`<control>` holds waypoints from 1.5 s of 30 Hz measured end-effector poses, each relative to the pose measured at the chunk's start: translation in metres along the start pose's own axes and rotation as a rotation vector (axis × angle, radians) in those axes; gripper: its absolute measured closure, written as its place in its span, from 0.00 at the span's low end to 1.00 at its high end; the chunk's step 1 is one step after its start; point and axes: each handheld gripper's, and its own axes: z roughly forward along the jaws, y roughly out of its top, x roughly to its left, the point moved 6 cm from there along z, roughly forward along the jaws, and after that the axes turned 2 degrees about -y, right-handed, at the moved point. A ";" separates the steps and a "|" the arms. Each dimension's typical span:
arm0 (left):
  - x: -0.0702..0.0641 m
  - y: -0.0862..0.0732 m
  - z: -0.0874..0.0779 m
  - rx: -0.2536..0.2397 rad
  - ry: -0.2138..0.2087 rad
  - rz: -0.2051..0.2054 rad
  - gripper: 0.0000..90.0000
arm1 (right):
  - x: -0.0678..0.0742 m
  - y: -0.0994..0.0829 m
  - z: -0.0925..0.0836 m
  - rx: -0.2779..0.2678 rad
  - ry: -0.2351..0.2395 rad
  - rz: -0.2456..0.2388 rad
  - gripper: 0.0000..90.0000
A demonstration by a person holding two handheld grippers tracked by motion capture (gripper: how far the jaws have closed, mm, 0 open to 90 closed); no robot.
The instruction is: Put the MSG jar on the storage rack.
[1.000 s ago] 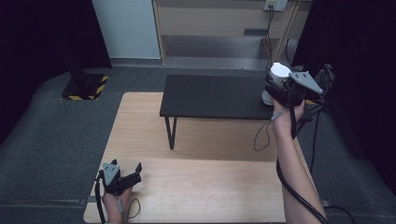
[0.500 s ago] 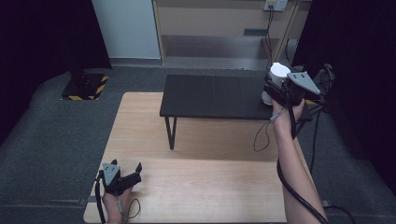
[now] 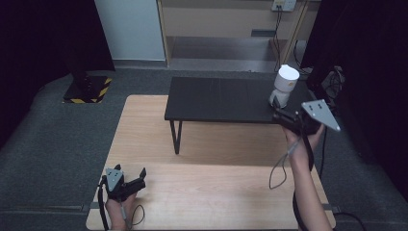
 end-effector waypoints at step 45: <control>-0.003 0.001 0.000 0.019 0.008 0.022 0.00 | 0.004 -0.204 -0.141 0.138 -0.068 0.090 0.01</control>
